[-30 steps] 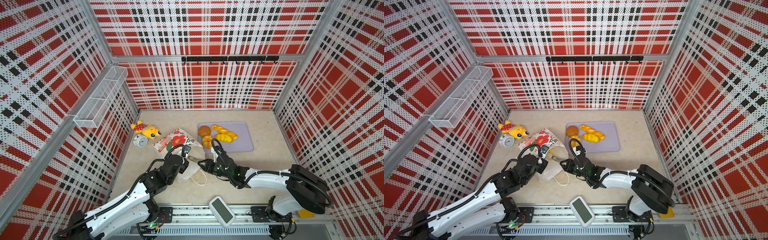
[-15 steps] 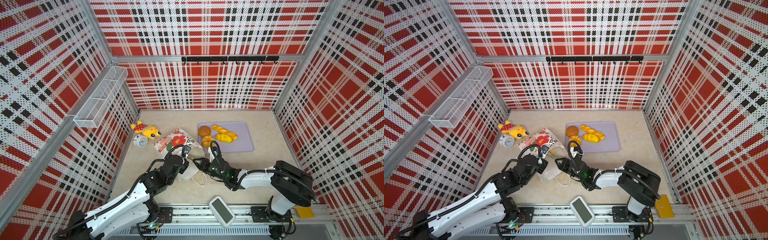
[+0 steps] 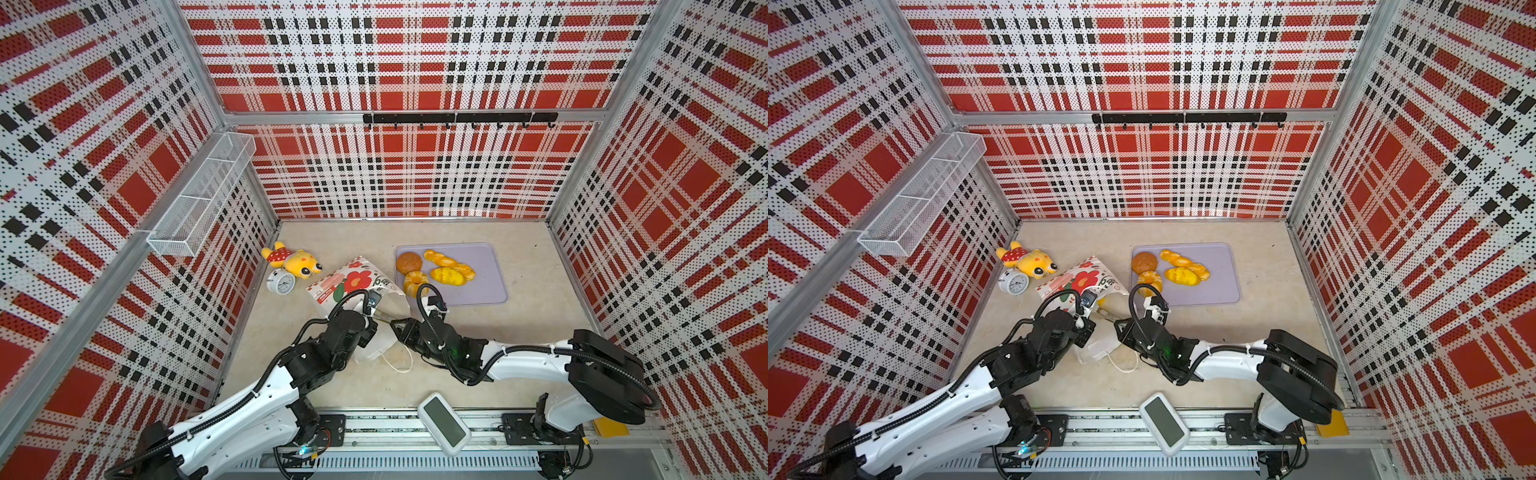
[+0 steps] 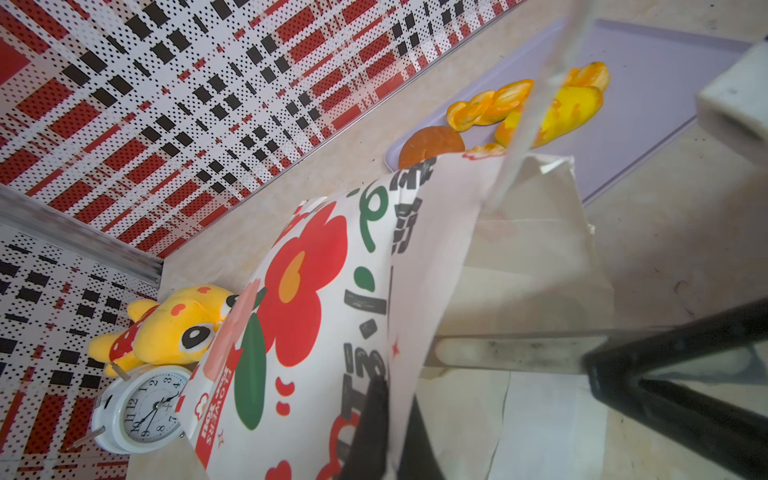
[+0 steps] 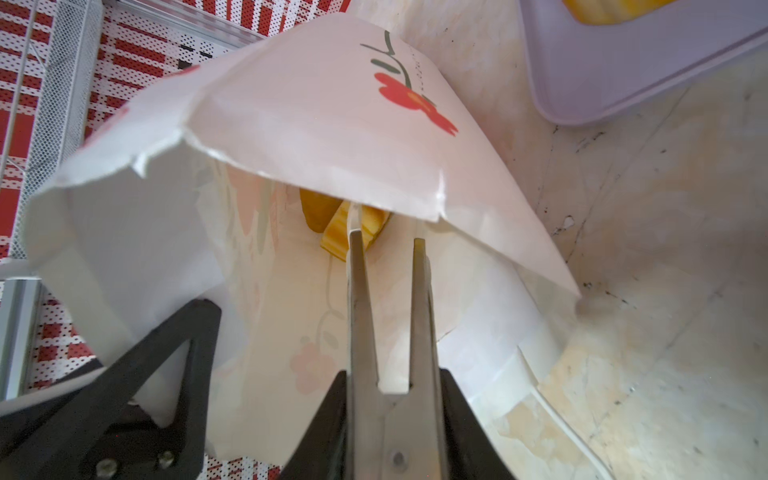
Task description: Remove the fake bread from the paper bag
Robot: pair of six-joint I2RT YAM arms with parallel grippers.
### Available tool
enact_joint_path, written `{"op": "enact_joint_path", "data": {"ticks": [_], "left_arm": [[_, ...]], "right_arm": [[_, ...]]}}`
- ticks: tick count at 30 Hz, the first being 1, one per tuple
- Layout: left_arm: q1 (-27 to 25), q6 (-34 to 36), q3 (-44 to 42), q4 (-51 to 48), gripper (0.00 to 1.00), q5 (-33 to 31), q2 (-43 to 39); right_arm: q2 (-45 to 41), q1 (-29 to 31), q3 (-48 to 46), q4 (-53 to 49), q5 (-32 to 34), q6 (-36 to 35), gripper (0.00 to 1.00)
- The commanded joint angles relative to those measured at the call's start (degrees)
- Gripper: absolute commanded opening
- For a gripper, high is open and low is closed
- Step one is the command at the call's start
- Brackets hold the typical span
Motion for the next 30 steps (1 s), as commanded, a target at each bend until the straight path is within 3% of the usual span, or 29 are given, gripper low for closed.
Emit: {"op": "enact_joint_path", "data": {"ticks": [1, 14, 20, 24, 27, 30], "left_arm": [[-0.52, -0.18, -0.25, 2.37, 0.00, -1.07, -0.82], [-0.60, -0.15, -0.19, 2.54, 0.00, -0.90, -0.47], [-0.77, -0.22, -0.10, 2.26, 0.00, -1.06, 0.08], [-0.86, -0.20, -0.19, 2.04, 0.00, -1.07, 0.15], [-0.86, -0.20, -0.10, 2.03, 0.00, -1.15, 0.63], [-0.96, -0.22, -0.01, 1.95, 0.00, -1.16, 1.07]], "right_arm": [[-2.97, 0.31, 2.00, -2.15, 1.83, -2.46, 0.32], [-8.40, 0.31, 1.73, 0.75, 4.99, -33.46, 0.32], [-4.98, 0.61, 0.42, 7.99, 2.45, -54.07, 0.33], [-3.60, 2.71, -2.82, 14.98, 4.93, -68.49, 0.35], [-2.78, 3.12, -3.73, 16.44, 5.49, -73.70, 0.34], [-2.65, 3.12, -4.47, 16.77, 4.80, -76.04, 0.28]]}}
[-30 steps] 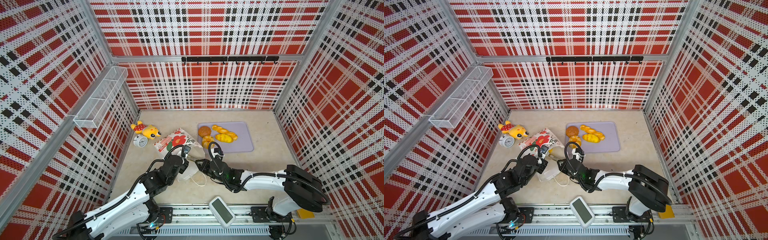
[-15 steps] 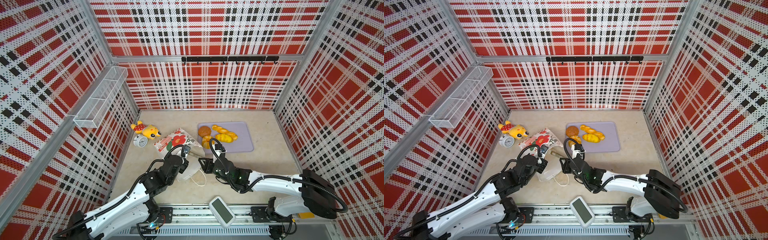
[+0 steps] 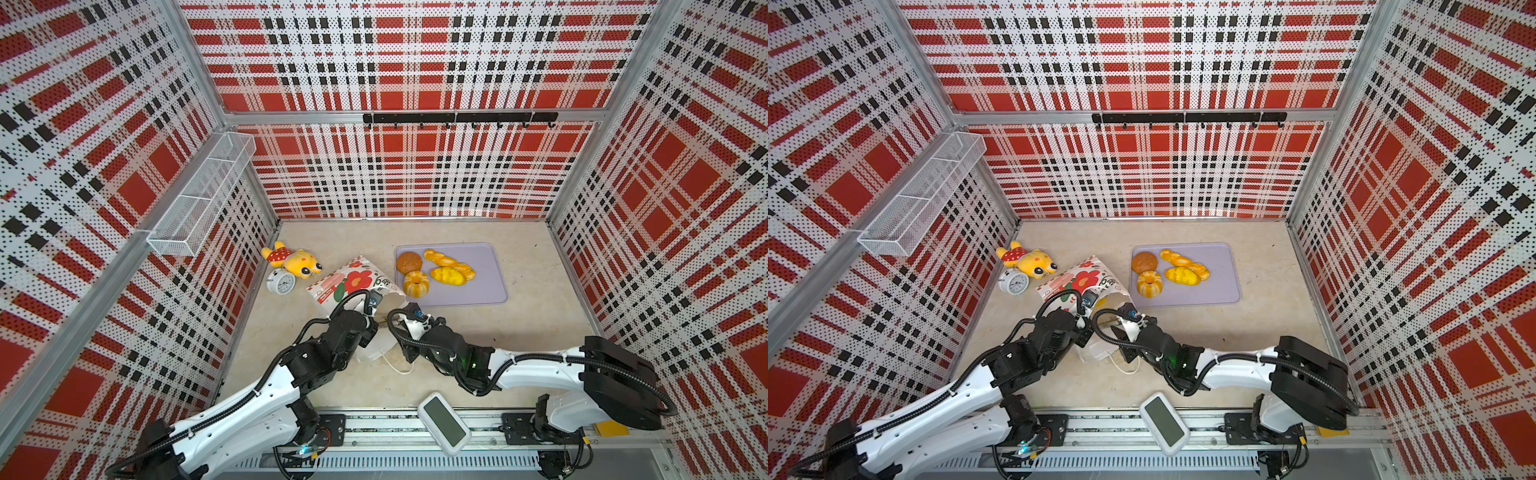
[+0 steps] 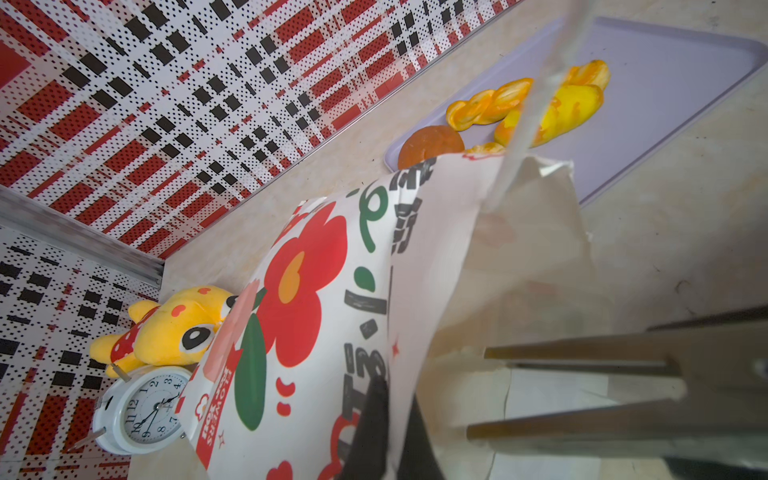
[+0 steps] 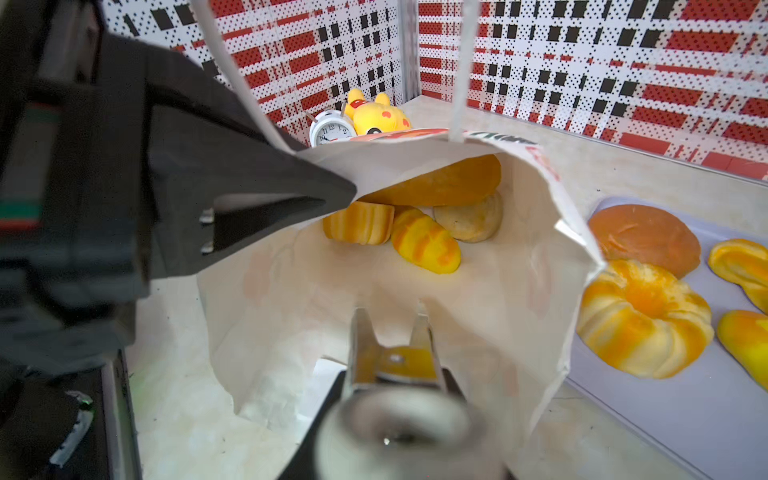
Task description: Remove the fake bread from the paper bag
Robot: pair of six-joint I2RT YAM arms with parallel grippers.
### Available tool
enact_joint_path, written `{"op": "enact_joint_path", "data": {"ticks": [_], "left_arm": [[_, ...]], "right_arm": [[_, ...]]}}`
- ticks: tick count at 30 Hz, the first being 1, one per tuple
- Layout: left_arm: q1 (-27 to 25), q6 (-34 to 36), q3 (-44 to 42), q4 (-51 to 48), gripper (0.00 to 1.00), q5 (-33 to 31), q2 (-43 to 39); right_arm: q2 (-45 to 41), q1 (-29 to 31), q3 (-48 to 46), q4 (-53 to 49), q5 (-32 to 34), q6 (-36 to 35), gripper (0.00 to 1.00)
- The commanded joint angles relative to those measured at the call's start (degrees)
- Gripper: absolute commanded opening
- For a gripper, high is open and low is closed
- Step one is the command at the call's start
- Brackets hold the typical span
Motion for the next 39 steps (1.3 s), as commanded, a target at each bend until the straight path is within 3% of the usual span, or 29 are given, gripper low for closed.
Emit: {"op": "enact_joint_path", "data": {"ticks": [1, 5, 15, 24, 27, 29, 33, 36, 39], "left_arm": [[-0.47, -0.21, 0.01, 1.60, 0.00, -0.74, 0.31], [-0.47, -0.28, -0.03, 1.60, 0.00, -0.82, 0.21], [-0.51, -0.30, 0.03, 1.64, 0.00, -1.01, 0.22], [-0.71, -0.30, -0.01, 1.32, 0.00, -1.14, -0.26], [-0.90, -0.27, -0.10, 1.07, 0.00, -1.27, -0.69], [-0.92, -0.25, -0.19, 1.25, 0.00, -1.18, -0.55], [-0.95, -0.26, 0.00, 1.42, 0.00, -1.44, 0.61], [-0.83, -0.53, 0.16, 2.61, 0.00, -2.14, 2.07], [0.35, 0.10, 1.84, 2.68, 0.00, -3.69, 5.55]], "right_arm": [[0.22, -0.03, -1.00, 6.97, 0.00, -8.54, 0.27], [-0.76, 0.12, -1.47, 4.53, -1.31, -8.57, 0.28], [-5.24, 0.20, -3.44, -1.05, -1.70, -3.04, 0.46], [-5.63, 0.15, -1.20, -10.17, -4.23, 0.52, 0.49], [-6.64, 0.18, -2.96, -11.86, -5.05, 1.13, 0.58], [-7.20, 0.15, -6.03, -9.20, -3.90, 0.46, 0.70], [-5.14, 0.14, -9.77, 1.02, -3.54, -5.45, 0.74], [-2.54, -0.18, -6.36, -2.50, -3.58, -11.53, 0.75], [-2.35, -2.51, -8.00, 2.79, -6.92, -15.12, 0.75]]}}
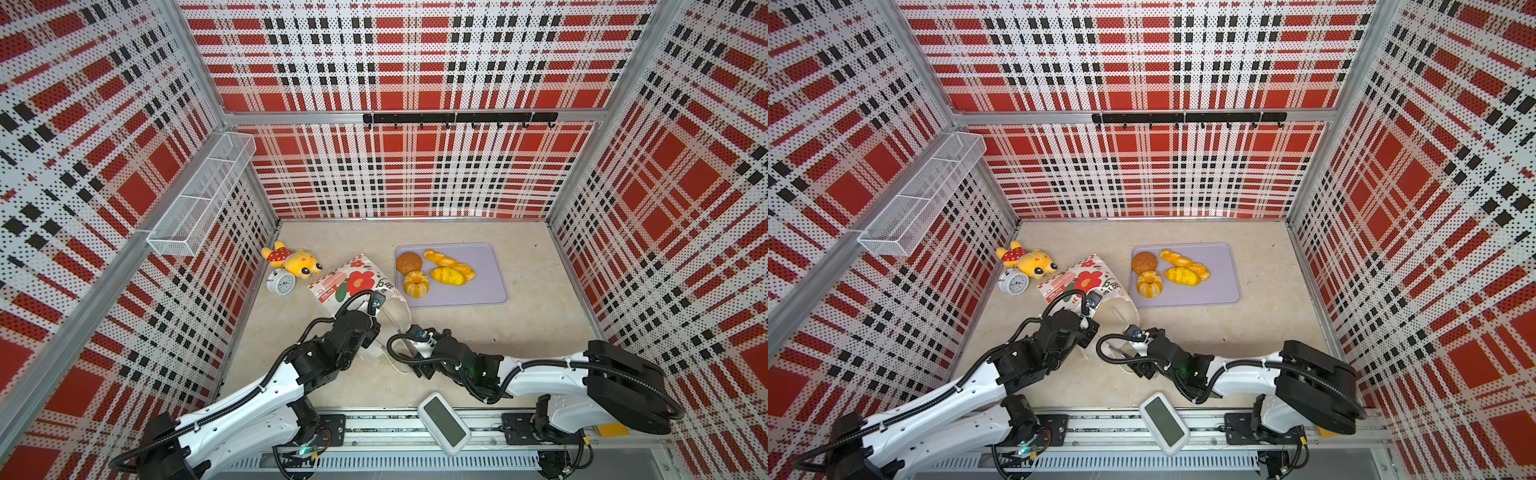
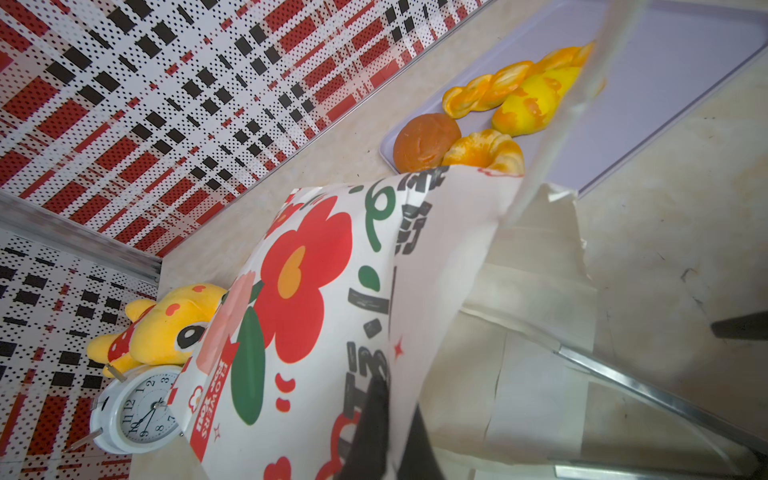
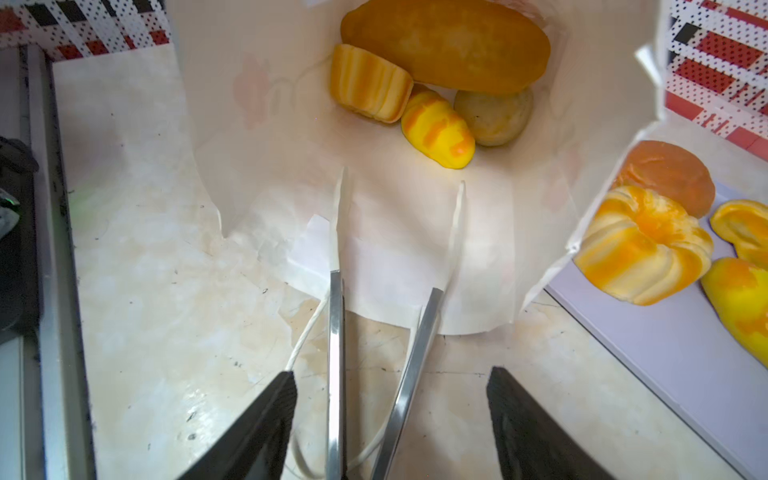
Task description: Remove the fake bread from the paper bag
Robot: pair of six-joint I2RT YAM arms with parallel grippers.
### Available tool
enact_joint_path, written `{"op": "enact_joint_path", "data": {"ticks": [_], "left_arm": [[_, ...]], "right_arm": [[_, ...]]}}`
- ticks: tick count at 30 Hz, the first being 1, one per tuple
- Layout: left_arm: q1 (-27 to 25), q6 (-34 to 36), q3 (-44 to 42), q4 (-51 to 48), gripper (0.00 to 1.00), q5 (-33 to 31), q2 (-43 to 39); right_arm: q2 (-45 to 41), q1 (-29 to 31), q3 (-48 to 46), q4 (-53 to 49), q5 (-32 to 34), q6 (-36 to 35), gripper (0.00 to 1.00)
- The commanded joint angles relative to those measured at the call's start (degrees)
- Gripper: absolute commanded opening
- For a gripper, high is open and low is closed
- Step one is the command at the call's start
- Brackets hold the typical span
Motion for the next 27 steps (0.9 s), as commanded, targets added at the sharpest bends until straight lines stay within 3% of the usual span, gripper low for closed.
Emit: {"op": "enact_joint_path", "data": {"ticks": [1, 6, 10, 16, 27], "left_arm": [[1.75, 0.04, 2.77, 1.58, 0.00, -2.96, 3.72], [8.54, 0.30, 5.80, 2.12, 0.00, 0.74, 7.53], [11.36, 3.63, 6.07, 3.81, 0.00, 3.75, 8.21], [11.51, 6.08, 4.77, 3.73, 0.00, 4.58, 8.39], [8.86, 4.82, 2.69, 4.56, 0.00, 3.26, 8.56]], "right_arm": [[-0.29, -3.34, -0.80, 9.42, -3.18, -5.89, 0.75], [0.61, -6.95, -1.64, 12.29, -7.34, -5.68, 0.76], [8.33, -7.03, -2.71, 22.36, -7.86, -4.47, 0.76], [20.74, -7.33, -4.24, 36.44, -8.50, -5.81, 0.81], [27.83, -11.41, -2.10, 35.96, -15.73, -10.76, 0.75]]}}
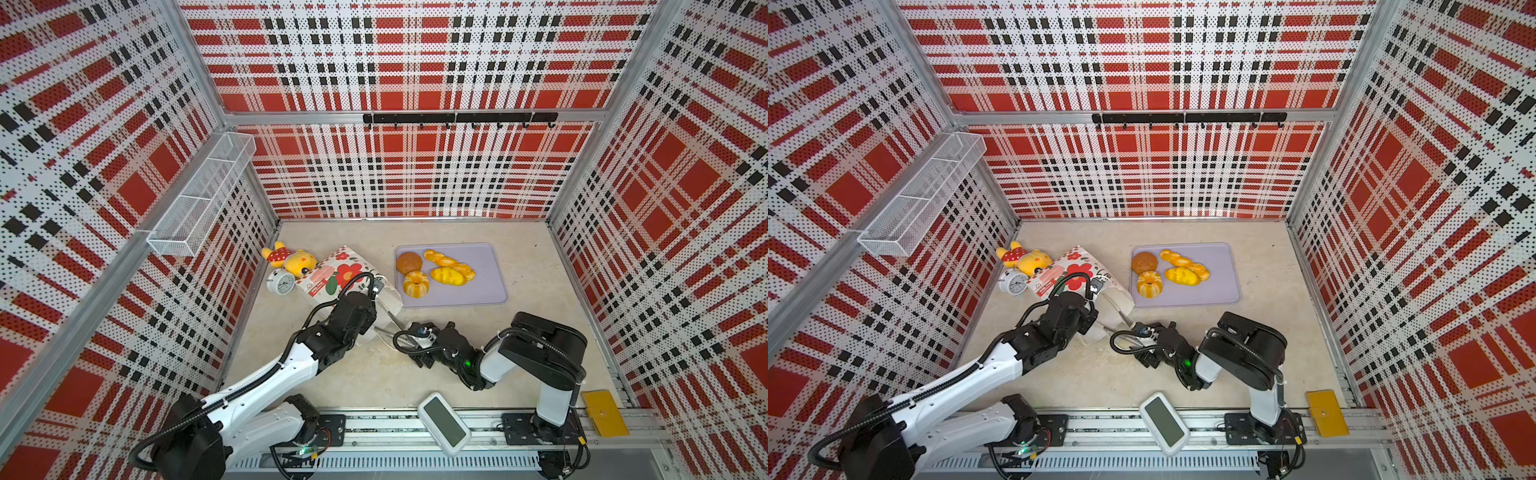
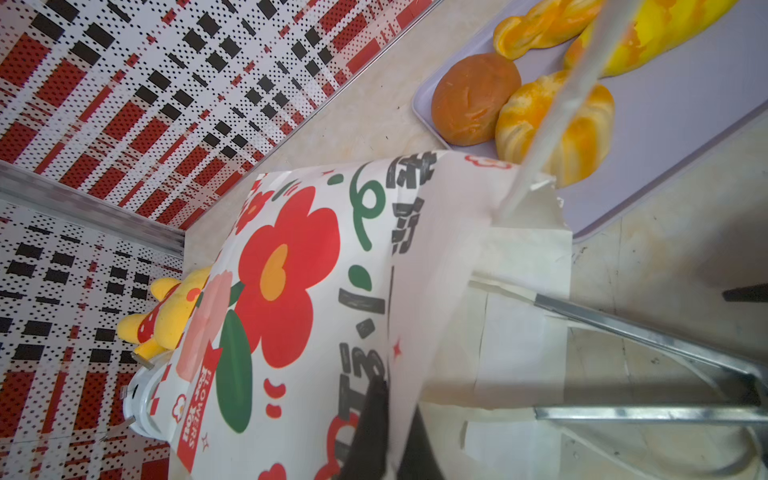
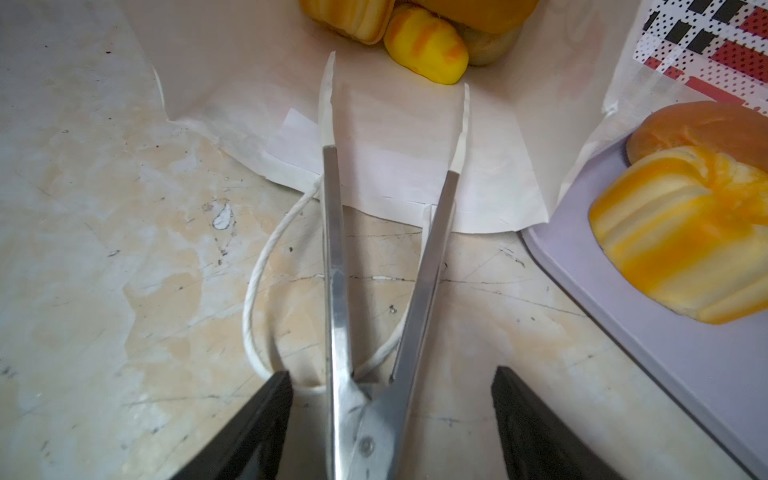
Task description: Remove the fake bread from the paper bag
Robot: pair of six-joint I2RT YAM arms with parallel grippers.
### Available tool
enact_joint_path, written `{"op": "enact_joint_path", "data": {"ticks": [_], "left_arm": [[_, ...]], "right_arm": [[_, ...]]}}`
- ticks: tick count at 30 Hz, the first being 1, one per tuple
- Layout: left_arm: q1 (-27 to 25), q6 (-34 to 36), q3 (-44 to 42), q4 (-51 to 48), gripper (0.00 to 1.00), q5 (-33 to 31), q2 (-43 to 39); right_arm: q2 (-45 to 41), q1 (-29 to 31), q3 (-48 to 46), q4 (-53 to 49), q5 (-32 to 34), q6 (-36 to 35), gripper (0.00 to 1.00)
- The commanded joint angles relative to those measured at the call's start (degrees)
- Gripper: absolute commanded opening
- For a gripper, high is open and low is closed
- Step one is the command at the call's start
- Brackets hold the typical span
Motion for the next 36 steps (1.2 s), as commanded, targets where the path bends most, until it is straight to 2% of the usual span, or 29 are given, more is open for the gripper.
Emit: {"op": "enact_joint_path", "data": {"ticks": [1, 9, 17, 26, 36], "left_arm": [[-0.81, -0.47, -0.40, 2.38, 0.00, -0.44, 0.11], [-1.22, -0.22, -0.85, 2.86, 0.00, -0.36, -0.03], [-1.78, -0.13, -0.92, 3.22, 0.00, -0.53, 0.17], [-2.38, -0.12, -1.18, 3.14, 0.00, -1.24, -0.34], [-2.49, -0.12, -1.16, 3.22, 0.00, -1.34, 0.10]], "right_arm": [[2.17, -0.74, 1.50, 4.06, -4.14, -3.12, 0.74], [4.96, -2.15, 4.56, 2.36, -10.14, -3.13, 0.64], [6.70, -4.70, 4.92, 5.21, -14.12, 0.41, 0.54], [4.68, -5.24, 2.41, 8.19, -17.50, 2.99, 0.63], [7.03, -8.06, -1.61, 23.93, -17.26, 9.36, 0.72]]}}
